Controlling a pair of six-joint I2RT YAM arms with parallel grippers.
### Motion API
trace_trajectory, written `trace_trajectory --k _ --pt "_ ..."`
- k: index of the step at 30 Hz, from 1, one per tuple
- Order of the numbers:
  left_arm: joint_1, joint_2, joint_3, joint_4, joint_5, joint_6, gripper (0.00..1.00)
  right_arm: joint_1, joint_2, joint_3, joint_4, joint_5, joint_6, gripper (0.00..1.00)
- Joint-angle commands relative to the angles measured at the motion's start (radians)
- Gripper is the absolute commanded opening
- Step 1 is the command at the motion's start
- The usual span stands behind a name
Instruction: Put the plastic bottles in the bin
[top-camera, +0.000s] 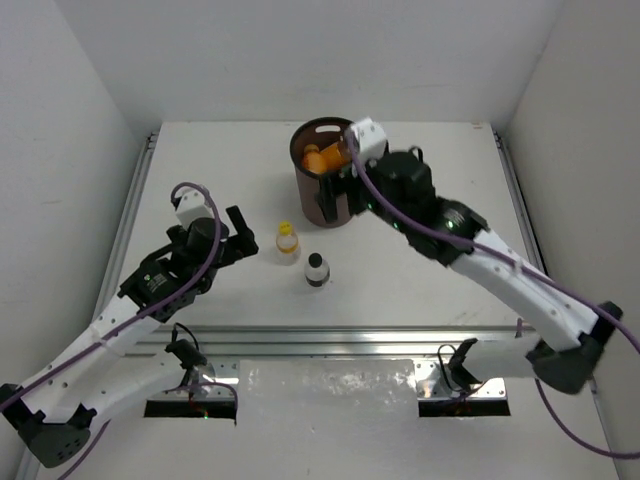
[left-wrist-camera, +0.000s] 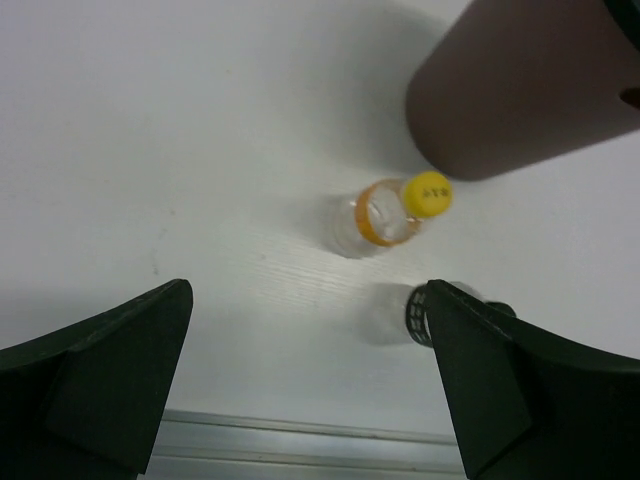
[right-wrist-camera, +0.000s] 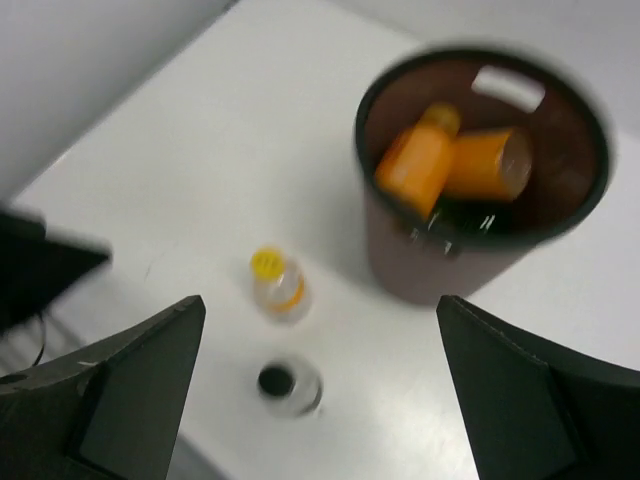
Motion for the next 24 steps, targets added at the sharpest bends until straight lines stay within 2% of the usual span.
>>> trace_trajectory --k 1,5,8,15,22,24 --pt "0.006 0.010 0.052 -0.009 -0.173 0.050 1.00 0.040 -0.039 -0.228 0.014 0.014 0.132 0.99" --pt "0.008 -0.044 0.007 -0.020 -0.215 0.017 1.00 0.054 -0.059 -0.456 0.170 -0.030 0.160 0.95" --pt "0.009 -0.102 -0.034 0.010 -0.181 0.017 1.00 0.063 -0.015 -0.502 0.230 -0.079 0.169 0.93" --pt "0.006 -0.082 -0.040 0.009 -0.152 0.024 1.00 0.071 0.097 -0.519 0.333 -0.142 0.171 0.92" --pt "0.005 -0.075 -0.044 0.018 -0.140 0.034 1.00 0.074 0.143 -0.501 0.344 -0.170 0.166 0.92" --pt "0.005 -0.081 -0.044 0.018 -0.138 0.034 1.00 0.075 0.179 -0.492 0.342 -0.170 0.157 0.87"
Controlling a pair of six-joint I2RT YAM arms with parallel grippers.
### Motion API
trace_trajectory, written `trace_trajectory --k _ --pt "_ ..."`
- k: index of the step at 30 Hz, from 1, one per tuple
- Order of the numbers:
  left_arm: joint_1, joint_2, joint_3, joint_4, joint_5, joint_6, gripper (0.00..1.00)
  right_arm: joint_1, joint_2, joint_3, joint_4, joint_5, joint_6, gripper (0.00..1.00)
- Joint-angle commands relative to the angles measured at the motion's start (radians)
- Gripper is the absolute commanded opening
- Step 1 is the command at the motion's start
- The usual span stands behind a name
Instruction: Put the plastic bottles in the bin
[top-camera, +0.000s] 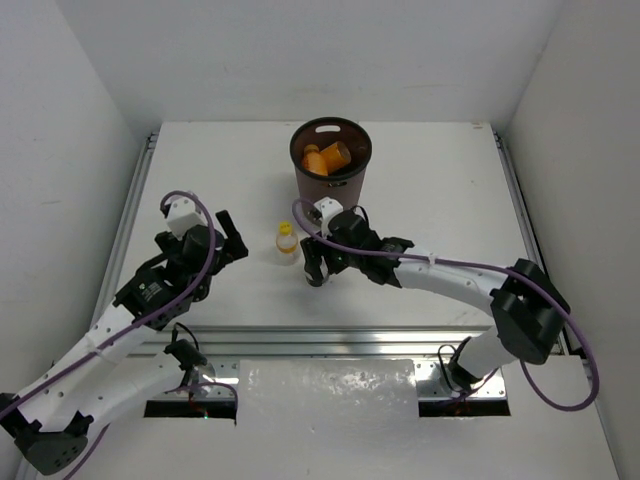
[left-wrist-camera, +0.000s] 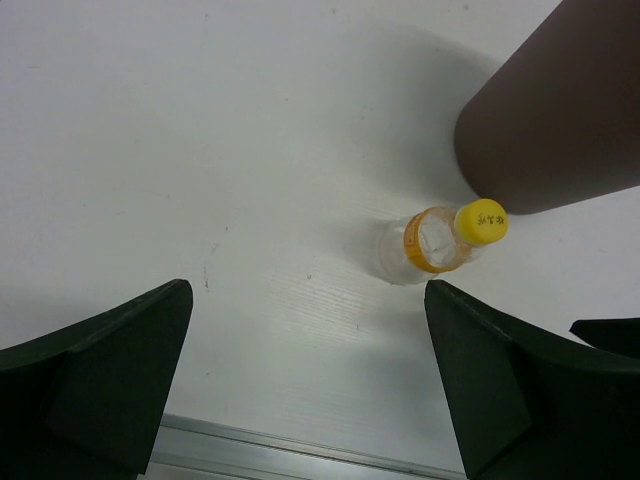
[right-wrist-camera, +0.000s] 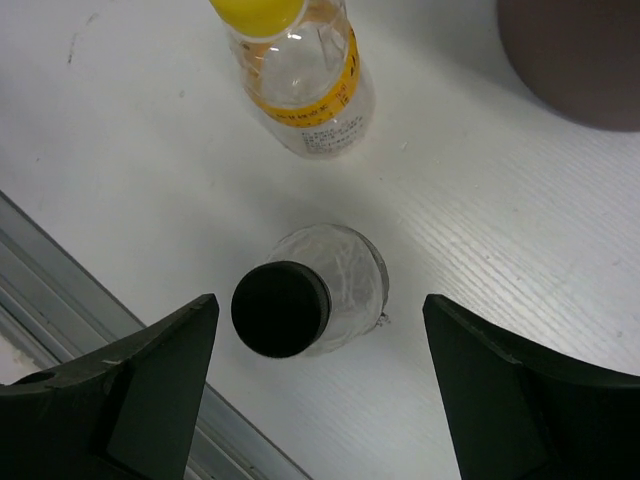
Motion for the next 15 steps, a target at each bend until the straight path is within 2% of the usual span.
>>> trace_trajectory --k 1,2,8,9,10,11,15 --pt "0.004 -0.020 -0.003 0.035 0.000 0.011 1.00 0.007 0.042 0.048 0.050 -0.016 -0.003 0.82" --pt "0.004 -0.025 -0.004 0.035 -0.001 0.011 1.00 0.011 0.059 0.050 0.044 -0.012 -0.006 0.68" --pt "0.004 -0.019 -0.006 0.039 0.000 0.011 1.00 0.082 0.053 0.056 0.016 0.061 -0.033 0.44" --pt "0.004 -0.016 -0.006 0.041 0.002 0.014 1.00 0.085 0.045 0.047 0.025 0.048 -0.033 0.33" --pt "0.004 -0.011 -0.007 0.043 0.005 0.014 1.00 0.086 0.032 0.045 0.034 0.044 -0.030 0.27" --pt "0.004 -0.005 -0.004 0.041 0.006 0.016 1.00 0.085 -0.003 0.053 0.027 0.041 -0.030 0.25" --pt "0.004 0.001 -0.009 0.046 0.014 0.024 1.00 0.086 -0.134 0.111 -0.063 0.122 -0.056 0.26"
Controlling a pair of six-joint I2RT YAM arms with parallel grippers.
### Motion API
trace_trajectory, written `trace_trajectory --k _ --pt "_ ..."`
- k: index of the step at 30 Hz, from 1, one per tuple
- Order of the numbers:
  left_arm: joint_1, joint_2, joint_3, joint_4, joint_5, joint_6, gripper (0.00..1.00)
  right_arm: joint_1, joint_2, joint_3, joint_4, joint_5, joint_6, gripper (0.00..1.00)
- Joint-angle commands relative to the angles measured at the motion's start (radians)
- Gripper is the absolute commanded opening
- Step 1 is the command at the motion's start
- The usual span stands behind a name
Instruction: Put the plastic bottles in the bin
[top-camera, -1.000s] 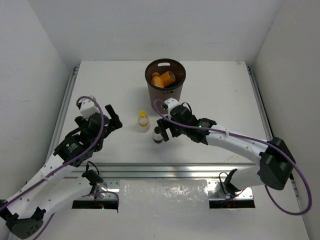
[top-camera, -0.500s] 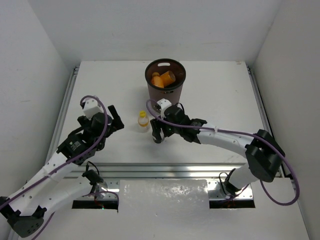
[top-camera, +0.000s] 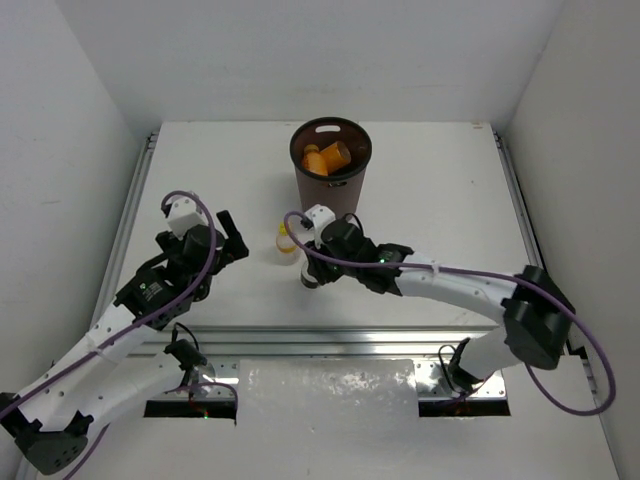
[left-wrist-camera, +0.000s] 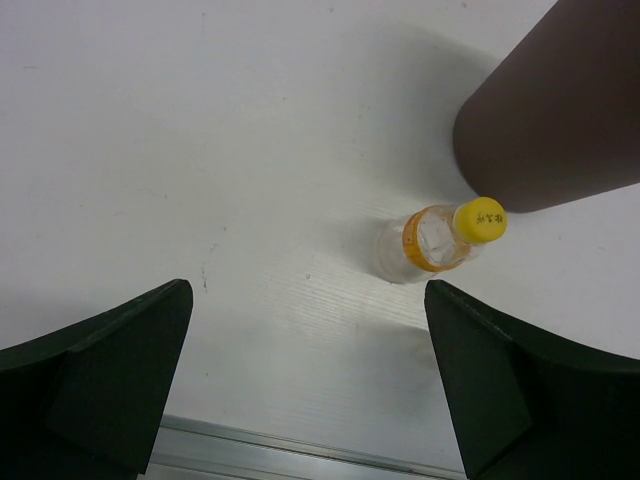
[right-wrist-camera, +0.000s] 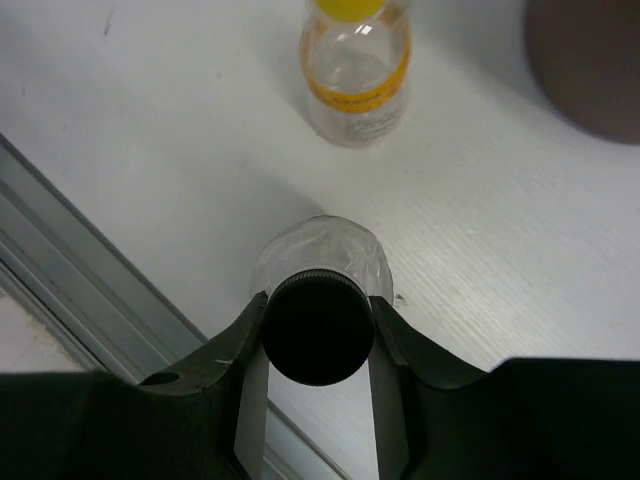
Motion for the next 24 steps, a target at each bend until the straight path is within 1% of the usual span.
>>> trace_trajectory --k 1,2,4,5,7,8,9,10,11,12,13,14,15,16,17,19,20,21,22,23,24 --pt "0.005 0.004 -0.002 0.044 0.016 0.026 1.00 -0.005 -0.146 0.115 -0.040 0.101 -0.041 0.26" --pt "0.005 0.009 -0.004 0.046 0.021 0.027 1.00 -0.026 -0.163 0.178 -0.087 0.132 -0.069 0.26" --pt "0.005 0.013 -0.003 0.046 0.026 0.029 1.00 -0.060 -0.161 0.249 -0.129 0.143 -0.092 0.26" --pt "0.005 0.018 -0.001 0.046 0.027 0.029 1.00 -0.080 -0.158 0.320 -0.144 0.146 -0.104 0.26" --pt "0.005 0.019 -0.004 0.046 0.030 0.029 1.00 -0.154 -0.137 0.394 -0.186 0.140 -0.123 0.26" --pt "0.005 0.018 -0.004 0.046 0.032 0.029 1.00 -0.183 -0.128 0.474 -0.204 0.125 -0.123 0.26" --pt "0.005 0.016 -0.004 0.047 0.032 0.027 1.00 -0.230 -0.114 0.512 -0.238 0.111 -0.126 0.26" --pt "0.003 0.013 -0.007 0.050 0.035 0.030 1.00 -0.250 -0.079 0.558 -0.258 0.088 -0.127 0.26" --pt "0.003 0.012 -0.009 0.052 0.038 0.032 1.00 -0.273 -0.054 0.653 -0.282 0.075 -0.127 0.26" --pt "0.002 0.012 -0.010 0.058 0.044 0.036 1.00 -0.312 -0.025 0.700 -0.331 0.063 -0.129 0.27" --pt "0.003 0.013 -0.013 0.069 0.061 0.047 1.00 -0.329 0.042 0.755 -0.356 0.054 -0.129 0.27" --pt "0.002 0.015 -0.015 0.073 0.070 0.052 1.00 -0.344 0.073 0.840 -0.374 0.036 -0.132 0.27" --pt "0.002 0.018 -0.018 0.079 0.081 0.058 1.00 -0.365 0.102 0.873 -0.391 0.032 -0.142 0.27" --pt "0.003 0.019 -0.022 0.096 0.105 0.071 1.00 -0.376 0.166 0.910 -0.403 0.035 -0.147 0.27" --pt "0.003 0.022 -0.024 0.102 0.119 0.078 1.00 -0.388 0.202 0.994 -0.425 0.037 -0.150 0.29" --pt "0.003 0.033 -0.029 0.124 0.162 0.099 1.00 -0.419 0.272 1.077 -0.492 0.042 -0.149 0.32" --pt "0.003 0.038 -0.029 0.133 0.180 0.105 1.00 -0.438 0.327 1.132 -0.521 0.034 -0.149 0.37" --pt "0.002 0.044 -0.030 0.153 0.225 0.122 1.00 -0.444 0.348 1.149 -0.529 0.029 -0.146 0.42" --pt "0.003 0.064 -0.032 0.168 0.257 0.133 1.00 -0.450 0.365 1.162 -0.531 0.031 -0.143 0.50" --pt "0.002 0.078 -0.033 0.181 0.335 0.141 1.00 -0.459 0.386 1.169 -0.529 0.020 -0.141 0.71" --pt "0.003 0.091 -0.033 0.213 0.376 0.147 1.00 -0.464 0.394 1.176 -0.532 0.000 -0.142 0.84"
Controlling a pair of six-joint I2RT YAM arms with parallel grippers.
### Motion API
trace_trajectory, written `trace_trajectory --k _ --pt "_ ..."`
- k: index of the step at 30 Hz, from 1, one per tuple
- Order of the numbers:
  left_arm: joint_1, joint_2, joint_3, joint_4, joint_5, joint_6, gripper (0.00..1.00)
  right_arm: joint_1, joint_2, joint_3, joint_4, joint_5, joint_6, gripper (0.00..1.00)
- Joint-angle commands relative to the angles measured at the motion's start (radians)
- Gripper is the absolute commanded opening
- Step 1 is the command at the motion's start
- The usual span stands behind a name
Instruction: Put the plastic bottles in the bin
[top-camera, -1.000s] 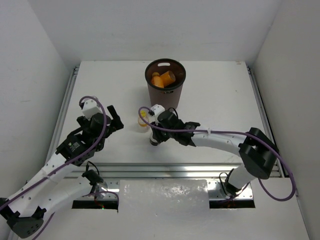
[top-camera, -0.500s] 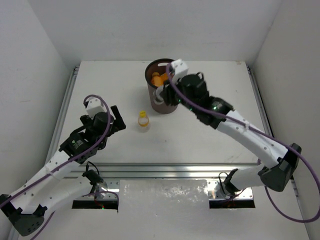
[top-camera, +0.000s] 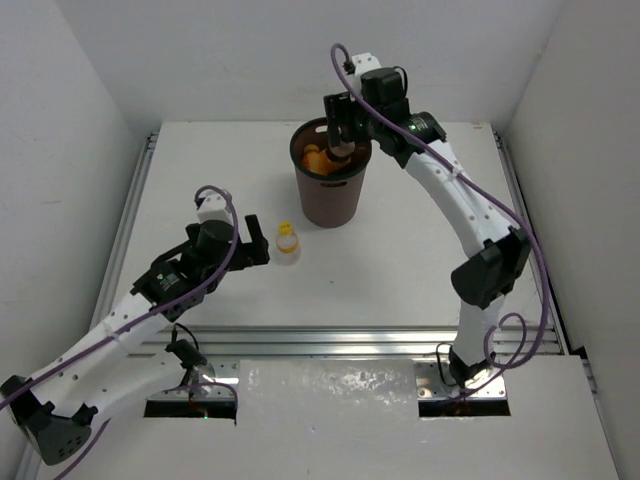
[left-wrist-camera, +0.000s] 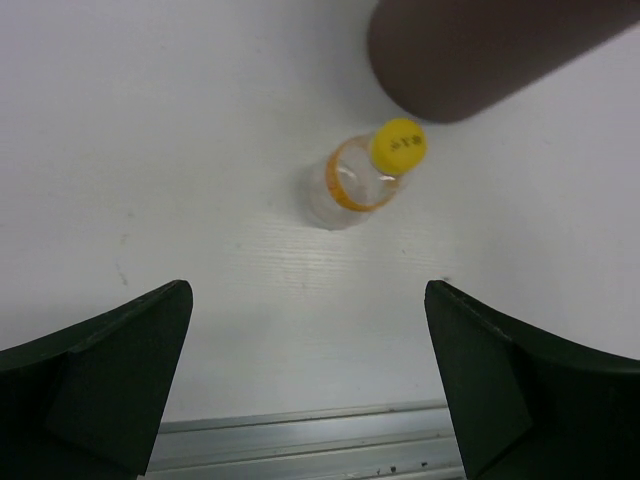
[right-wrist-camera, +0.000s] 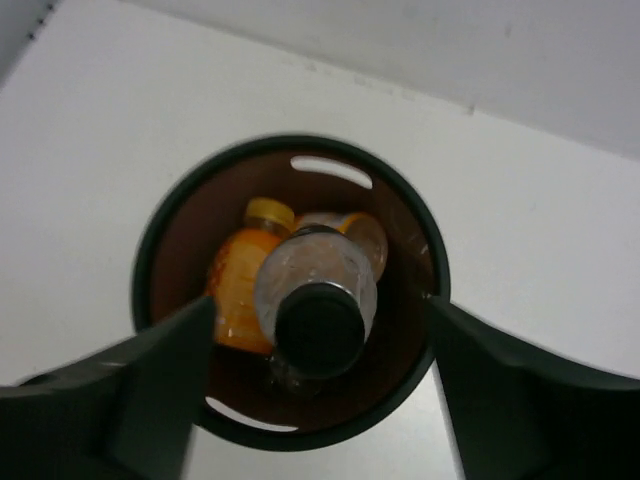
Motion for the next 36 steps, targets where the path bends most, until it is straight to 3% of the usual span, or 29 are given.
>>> trace_trajectory --k 1,7,15,22,30,34,35,36 --pt "0.003 0.068 -0.005 0.128 0.206 0.060 1.00 -0.026 0.033 0.064 -0.080 -0.055 -0.011 0.98" --pt "-0.013 0.184 0.044 0.188 0.343 0.034 1.00 -0.030 0.023 0.190 -0.191 -0.084 0.012 0.99" --pt "-0.037 0.402 0.185 0.197 0.251 0.020 1.00 -0.030 -0.272 -0.070 -0.172 -0.096 0.056 0.99" --pt "-0.037 0.579 0.264 0.171 0.130 0.025 1.00 -0.029 -0.575 -0.472 -0.039 -0.243 0.095 0.99" --pt "-0.027 0.721 0.304 0.202 0.049 0.035 0.99 -0.027 -0.797 -0.780 0.094 -0.404 0.162 0.99" --pt "-0.012 0.766 0.296 0.226 0.032 0.031 0.82 -0.026 -0.873 -0.867 0.130 -0.448 0.176 0.99" --pt "-0.004 0.780 0.288 0.231 0.036 0.026 0.65 -0.027 -0.886 -0.880 0.131 -0.455 0.174 0.99" --pt "-0.001 0.783 0.285 0.234 0.035 0.022 0.60 -0.027 -0.906 -0.903 0.131 -0.463 0.173 0.99"
